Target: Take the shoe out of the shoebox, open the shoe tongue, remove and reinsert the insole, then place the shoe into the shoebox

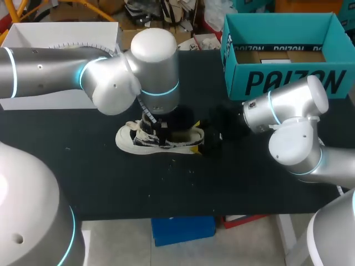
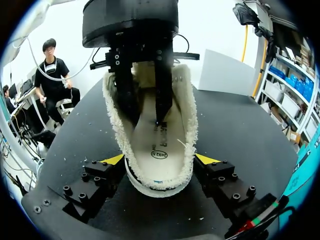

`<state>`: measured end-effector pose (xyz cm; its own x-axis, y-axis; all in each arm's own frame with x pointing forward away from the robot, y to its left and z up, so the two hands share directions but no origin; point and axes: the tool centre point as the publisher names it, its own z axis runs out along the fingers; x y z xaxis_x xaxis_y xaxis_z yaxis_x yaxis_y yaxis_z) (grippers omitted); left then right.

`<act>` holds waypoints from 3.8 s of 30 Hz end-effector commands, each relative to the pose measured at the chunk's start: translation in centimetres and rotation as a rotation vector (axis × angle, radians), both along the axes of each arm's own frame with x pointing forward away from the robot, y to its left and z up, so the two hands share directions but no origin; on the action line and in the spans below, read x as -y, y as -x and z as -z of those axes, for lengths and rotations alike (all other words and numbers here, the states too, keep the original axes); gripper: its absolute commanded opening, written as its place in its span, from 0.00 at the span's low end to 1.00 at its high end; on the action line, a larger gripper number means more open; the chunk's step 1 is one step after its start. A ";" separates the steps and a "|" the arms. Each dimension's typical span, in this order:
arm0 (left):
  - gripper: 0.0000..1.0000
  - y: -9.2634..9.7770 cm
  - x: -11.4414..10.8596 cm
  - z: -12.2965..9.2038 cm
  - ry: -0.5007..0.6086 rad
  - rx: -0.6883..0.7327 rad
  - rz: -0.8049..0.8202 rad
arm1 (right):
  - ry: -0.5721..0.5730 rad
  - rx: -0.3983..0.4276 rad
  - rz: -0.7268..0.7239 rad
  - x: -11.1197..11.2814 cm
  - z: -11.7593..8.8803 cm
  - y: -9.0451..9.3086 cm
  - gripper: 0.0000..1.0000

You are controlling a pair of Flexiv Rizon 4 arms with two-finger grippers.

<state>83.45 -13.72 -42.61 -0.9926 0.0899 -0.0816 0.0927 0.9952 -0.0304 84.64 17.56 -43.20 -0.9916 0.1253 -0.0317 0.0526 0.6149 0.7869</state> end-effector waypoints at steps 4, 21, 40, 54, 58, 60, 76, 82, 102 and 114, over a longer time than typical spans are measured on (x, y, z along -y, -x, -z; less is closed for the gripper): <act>0.38 -0.1 -1.7 4.0 -0.020 0.189 -0.001 | 0.001 -0.001 0.001 0.2 -0.1 0.0 0.00; 0.31 -4.4 -1.7 5.2 0.122 0.456 -0.050 | 0.001 -0.001 0.001 0.2 -0.1 0.0 0.00; 0.00 -5.3 0.4 4.0 0.214 0.470 -0.034 | 0.001 -0.001 0.001 0.2 -0.1 0.0 0.00; 0.00 -3.3 0.6 1.0 0.229 0.325 -0.038 | 0.001 -0.001 0.001 0.2 -0.1 0.0 0.00; 0.00 -2.8 0.5 -0.3 0.246 0.264 -0.048 | 0.001 -0.001 0.001 0.2 -0.1 0.0 0.00; 0.00 -2.5 0.6 -1.0 0.254 0.247 -0.053 | 0.001 -0.001 0.001 0.2 -0.1 0.0 0.00; 0.00 -1.5 0.3 -4.2 0.341 0.073 -0.075 | 0.001 -0.001 0.001 0.2 -0.1 0.0 0.00; 0.00 -1.2 -0.1 -5.2 0.393 0.008 -0.096 | 0.001 -0.001 0.001 0.2 -0.1 0.0 0.00; 0.41 0.4 3.1 -3.7 0.383 0.208 0.005 | 0.001 -0.001 0.001 0.2 -0.1 0.0 0.00; 0.36 0.1 3.7 -3.9 0.416 0.302 -0.006 | 0.001 -0.001 0.001 0.2 -0.1 0.0 0.00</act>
<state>83.36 -16.97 -38.30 -0.9219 -0.0125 -0.3871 0.1538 0.9055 -0.3954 84.65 17.28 -43.04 -0.9917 0.1247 -0.0311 0.0525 0.6136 0.7879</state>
